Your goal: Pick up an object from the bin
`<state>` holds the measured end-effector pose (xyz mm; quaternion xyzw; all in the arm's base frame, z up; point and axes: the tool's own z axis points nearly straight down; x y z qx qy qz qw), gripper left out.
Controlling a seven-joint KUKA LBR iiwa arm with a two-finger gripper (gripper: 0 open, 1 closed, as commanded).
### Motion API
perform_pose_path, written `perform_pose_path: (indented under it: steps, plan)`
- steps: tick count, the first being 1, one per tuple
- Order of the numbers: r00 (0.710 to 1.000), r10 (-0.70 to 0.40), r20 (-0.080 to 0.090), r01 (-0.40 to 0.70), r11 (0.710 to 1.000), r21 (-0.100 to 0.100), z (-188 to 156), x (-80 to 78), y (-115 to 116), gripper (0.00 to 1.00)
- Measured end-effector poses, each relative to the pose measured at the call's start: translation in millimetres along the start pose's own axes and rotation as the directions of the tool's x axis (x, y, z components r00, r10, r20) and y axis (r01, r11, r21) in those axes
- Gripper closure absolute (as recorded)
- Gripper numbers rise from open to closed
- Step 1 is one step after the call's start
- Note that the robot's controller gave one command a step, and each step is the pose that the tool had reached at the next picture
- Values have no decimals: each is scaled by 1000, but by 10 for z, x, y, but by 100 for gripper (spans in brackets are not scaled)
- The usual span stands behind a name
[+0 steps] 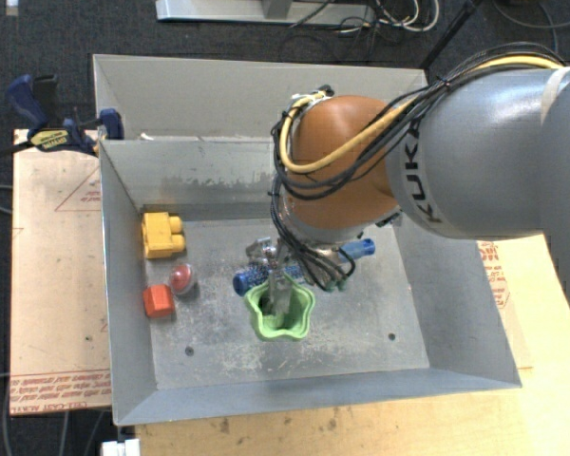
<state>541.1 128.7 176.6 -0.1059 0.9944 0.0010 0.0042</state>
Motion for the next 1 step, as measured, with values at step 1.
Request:
perform_pose_path:
  steps: [1]
  plan:
    - [972,-236,-2,236,972,0,-762,-85,-246,100]
